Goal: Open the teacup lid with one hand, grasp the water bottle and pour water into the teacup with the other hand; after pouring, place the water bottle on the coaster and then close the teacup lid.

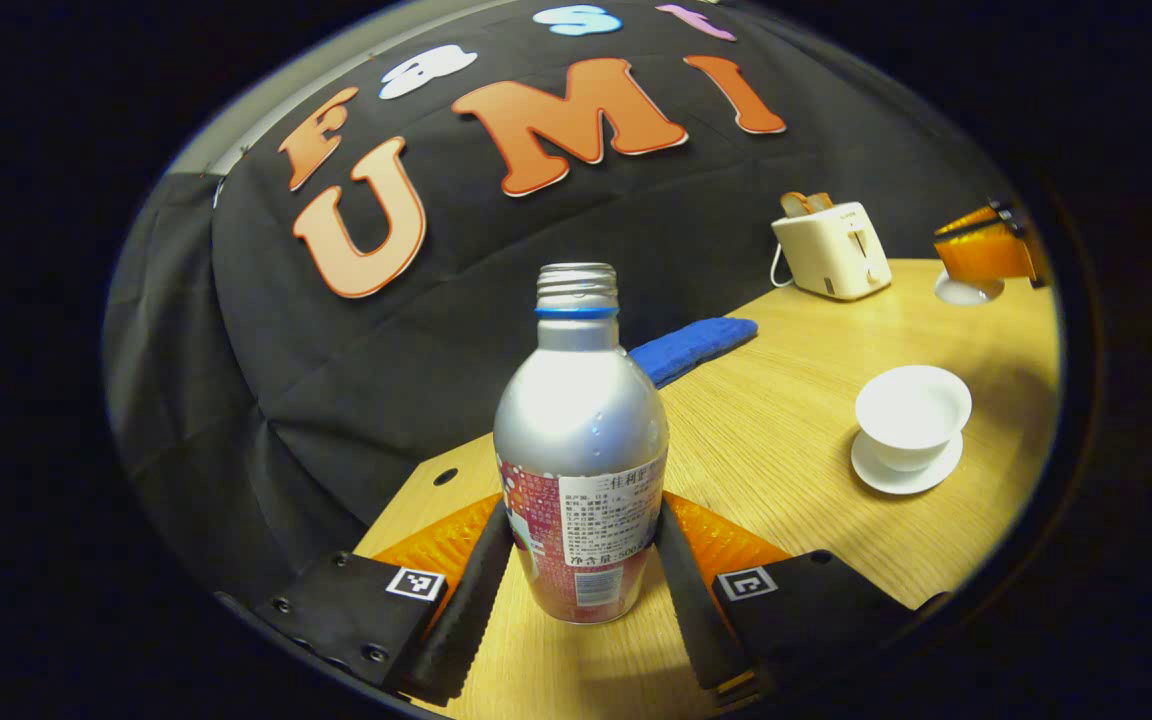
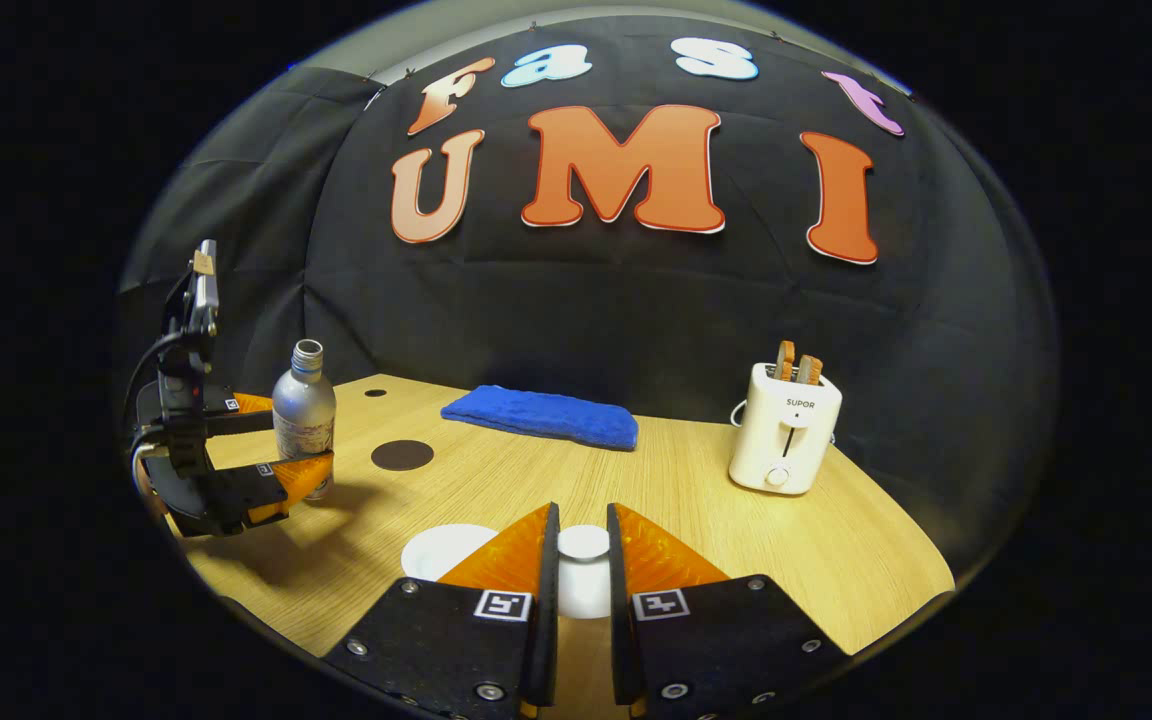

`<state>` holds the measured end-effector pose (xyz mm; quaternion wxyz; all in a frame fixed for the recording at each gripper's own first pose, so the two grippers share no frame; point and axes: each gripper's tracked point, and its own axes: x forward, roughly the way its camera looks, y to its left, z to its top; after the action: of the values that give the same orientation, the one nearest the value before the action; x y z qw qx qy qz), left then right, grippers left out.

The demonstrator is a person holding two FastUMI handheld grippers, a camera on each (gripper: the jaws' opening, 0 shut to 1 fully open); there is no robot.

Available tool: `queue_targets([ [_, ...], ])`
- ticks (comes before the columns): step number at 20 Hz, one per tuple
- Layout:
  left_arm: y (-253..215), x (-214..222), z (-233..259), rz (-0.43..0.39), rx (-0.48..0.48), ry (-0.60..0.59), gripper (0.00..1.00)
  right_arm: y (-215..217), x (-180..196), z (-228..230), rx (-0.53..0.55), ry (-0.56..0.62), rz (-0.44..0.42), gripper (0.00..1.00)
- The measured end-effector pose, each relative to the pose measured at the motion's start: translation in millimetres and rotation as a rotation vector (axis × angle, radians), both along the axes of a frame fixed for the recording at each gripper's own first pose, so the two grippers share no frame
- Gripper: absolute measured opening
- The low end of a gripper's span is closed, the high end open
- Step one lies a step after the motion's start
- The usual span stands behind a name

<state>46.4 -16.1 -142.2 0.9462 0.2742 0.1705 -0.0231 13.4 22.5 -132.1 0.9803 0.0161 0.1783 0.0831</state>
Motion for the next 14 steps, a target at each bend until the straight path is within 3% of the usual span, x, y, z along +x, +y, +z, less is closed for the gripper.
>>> queue_targets([
  [11,-30,-8,-6,-0.138,0.462,-0.038,0.84,-41,-6,-2,0.002,-0.029,-0.073,0.23],
  [14,-36,-10,-10,-0.173,0.54,-0.033,0.83,-50,-8,-3,0.011,-0.032,-0.085,0.23],
])
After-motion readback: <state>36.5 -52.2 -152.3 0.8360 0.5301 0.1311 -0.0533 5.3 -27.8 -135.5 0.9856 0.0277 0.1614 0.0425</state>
